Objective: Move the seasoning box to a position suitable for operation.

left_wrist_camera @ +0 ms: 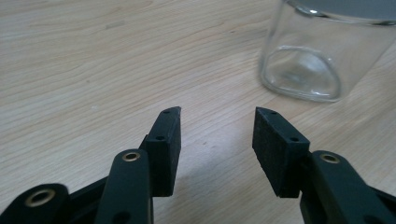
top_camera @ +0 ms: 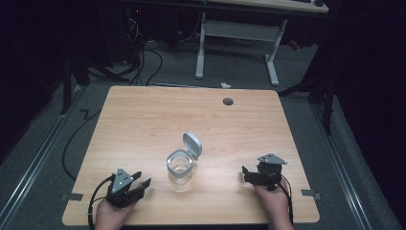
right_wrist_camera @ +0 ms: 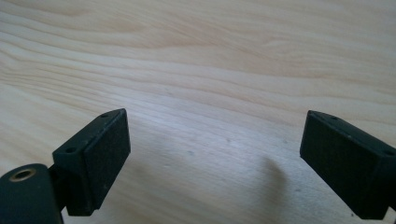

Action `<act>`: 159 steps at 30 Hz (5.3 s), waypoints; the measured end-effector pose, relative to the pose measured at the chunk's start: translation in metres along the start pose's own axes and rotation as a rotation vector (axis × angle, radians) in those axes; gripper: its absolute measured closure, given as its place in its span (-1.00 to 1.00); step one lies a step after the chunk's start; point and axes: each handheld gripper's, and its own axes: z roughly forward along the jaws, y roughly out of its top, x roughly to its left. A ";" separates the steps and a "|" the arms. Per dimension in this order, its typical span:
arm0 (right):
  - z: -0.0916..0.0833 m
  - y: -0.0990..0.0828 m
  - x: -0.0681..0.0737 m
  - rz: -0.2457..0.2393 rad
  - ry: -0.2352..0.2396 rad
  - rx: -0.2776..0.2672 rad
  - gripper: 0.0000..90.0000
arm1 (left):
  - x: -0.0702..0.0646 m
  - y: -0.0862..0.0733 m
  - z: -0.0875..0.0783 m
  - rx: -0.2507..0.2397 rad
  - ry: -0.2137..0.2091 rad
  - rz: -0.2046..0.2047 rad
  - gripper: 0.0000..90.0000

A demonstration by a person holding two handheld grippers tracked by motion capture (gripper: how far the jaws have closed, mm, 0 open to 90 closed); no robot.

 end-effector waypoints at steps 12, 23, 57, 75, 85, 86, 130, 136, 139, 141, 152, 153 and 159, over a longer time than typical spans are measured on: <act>-0.022 -0.009 0.005 0.043 0.064 -0.075 -0.15 | -0.014 0.000 0.008 0.008 -0.036 -0.005 0.28; -0.036 -0.016 0.005 0.021 0.120 -0.147 0.38 | -0.040 -0.012 0.015 0.037 -0.089 -0.028 0.71; -0.030 -0.017 0.011 0.011 0.195 -0.164 0.69 | -0.092 -0.031 0.052 0.066 -0.171 0.010 1.00; -0.029 -0.019 0.010 0.031 0.177 -0.168 0.57 | -0.091 -0.024 0.054 0.047 -0.165 0.045 0.88; -0.026 -0.018 0.013 0.043 0.161 -0.157 0.57 | -0.072 -0.021 0.046 0.048 -0.147 0.019 0.74; -0.026 -0.019 0.013 0.042 0.157 -0.157 0.57 | -0.072 -0.021 0.046 0.048 -0.150 0.016 0.71; 0.003 0.060 0.073 -0.034 0.247 -0.191 0.57 | -0.080 -0.028 0.055 0.074 -0.230 -0.018 0.87; 0.012 0.071 0.076 -0.027 0.254 -0.194 0.69 | -0.078 -0.027 0.056 0.071 -0.227 -0.033 0.86; 0.016 0.078 0.079 -0.037 0.254 -0.205 0.76 | -0.077 -0.026 0.056 0.070 -0.222 -0.042 0.87; 0.019 0.084 0.080 -0.036 0.255 -0.208 0.83 | -0.077 -0.026 0.056 0.069 -0.222 -0.042 0.88; 0.035 0.112 0.098 -0.083 0.270 -0.215 1.00 | -0.076 -0.024 0.058 0.070 -0.219 -0.063 0.95; 0.036 0.114 0.099 -0.087 0.268 -0.212 1.00 | -0.075 -0.024 0.058 0.070 -0.220 -0.065 0.95; 0.040 0.124 0.103 -0.095 0.273 -0.217 1.00 | -0.075 -0.023 0.061 0.074 -0.226 -0.063 0.98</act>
